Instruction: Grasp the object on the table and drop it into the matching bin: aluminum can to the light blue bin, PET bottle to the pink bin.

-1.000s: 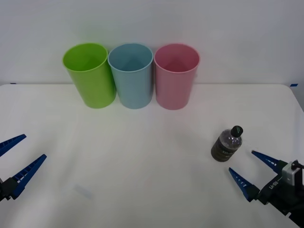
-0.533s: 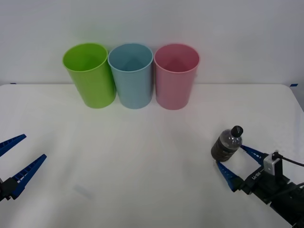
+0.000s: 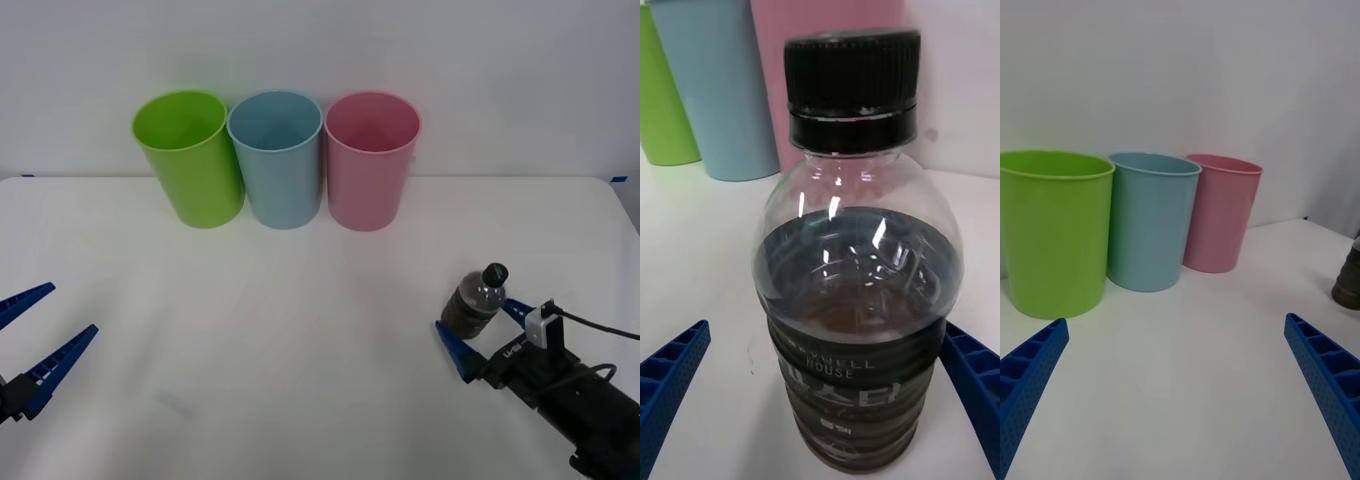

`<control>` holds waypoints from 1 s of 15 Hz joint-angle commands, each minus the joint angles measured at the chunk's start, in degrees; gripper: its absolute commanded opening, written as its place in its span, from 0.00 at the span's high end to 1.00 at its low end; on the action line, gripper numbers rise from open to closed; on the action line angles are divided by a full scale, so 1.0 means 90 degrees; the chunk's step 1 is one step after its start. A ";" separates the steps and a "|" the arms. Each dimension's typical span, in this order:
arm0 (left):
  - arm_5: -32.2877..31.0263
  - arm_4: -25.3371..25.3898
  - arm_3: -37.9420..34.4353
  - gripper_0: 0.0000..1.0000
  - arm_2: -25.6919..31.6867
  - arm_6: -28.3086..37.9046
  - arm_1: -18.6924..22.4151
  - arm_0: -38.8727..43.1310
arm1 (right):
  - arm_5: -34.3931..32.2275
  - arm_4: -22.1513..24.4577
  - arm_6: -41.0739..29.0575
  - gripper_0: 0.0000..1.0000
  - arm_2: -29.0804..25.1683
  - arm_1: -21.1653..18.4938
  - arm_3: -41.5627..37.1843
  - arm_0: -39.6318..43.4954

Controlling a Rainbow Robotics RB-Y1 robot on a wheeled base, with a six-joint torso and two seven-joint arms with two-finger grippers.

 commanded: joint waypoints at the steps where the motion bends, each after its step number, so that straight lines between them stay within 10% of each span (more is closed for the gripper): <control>1: 0.0000 0.0000 0.0000 0.00 0.0000 0.0000 0.0000 0.0000 | 0.0231 0.0000 0.0037 0.00 0.0104 0.0062 -0.0004 -0.0101; 14: 0.0000 0.0000 0.0000 0.00 0.0000 0.0000 0.0000 0.0000 | 0.0602 -0.0020 0.0184 0.00 0.0231 0.0111 -0.0004 -0.0219; 15: 0.0000 0.0000 0.0000 0.00 0.0000 0.0000 0.0000 0.0000 | 0.0612 -0.0029 0.0194 0.18 0.0240 0.0111 -0.0004 -0.0228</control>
